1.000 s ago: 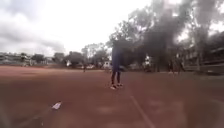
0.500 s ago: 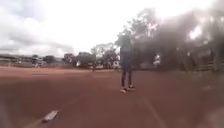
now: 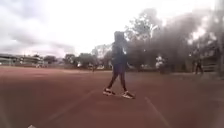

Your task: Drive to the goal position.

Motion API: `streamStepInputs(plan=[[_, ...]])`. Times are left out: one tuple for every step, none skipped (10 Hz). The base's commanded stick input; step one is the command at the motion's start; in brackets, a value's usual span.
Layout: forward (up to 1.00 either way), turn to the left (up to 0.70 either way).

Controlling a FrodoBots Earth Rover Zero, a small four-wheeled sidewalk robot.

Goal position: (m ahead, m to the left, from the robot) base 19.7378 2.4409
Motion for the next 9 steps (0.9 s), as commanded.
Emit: streamStepInputs(plan=[[0.85, 0.0], [0.85, 0.0], [0.85, 0.0], [0.85, 0.0], [0.85, 0.0], [0.85, 0.0], [0.85, 0.0], [0.85, 0.0], [0.85, 0.0]])
